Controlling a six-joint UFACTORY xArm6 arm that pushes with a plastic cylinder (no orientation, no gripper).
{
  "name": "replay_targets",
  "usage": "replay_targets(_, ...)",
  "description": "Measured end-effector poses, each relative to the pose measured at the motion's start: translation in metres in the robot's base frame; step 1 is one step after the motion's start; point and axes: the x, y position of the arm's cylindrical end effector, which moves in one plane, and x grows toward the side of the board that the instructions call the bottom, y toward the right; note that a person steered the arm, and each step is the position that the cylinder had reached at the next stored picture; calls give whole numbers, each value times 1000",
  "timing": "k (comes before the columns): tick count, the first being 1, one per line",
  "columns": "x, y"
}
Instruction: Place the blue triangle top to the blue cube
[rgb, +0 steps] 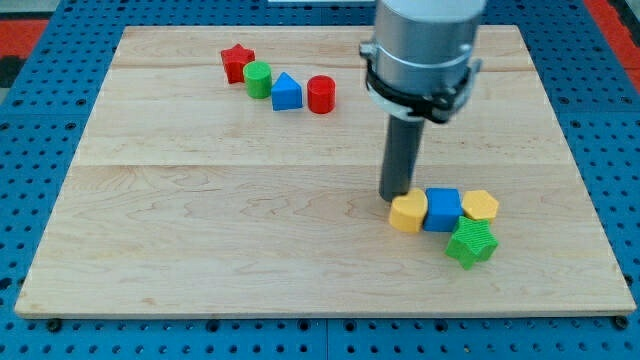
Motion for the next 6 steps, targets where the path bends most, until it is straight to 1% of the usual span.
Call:
replay_targets(1,-13,-2)
replay_targets(2,-82,-12)
replay_targets(3,-160,-1)
replay_targets(4,-204,-22)
replay_targets(5,-208,-90)
replay_targets(6,-192,-157)
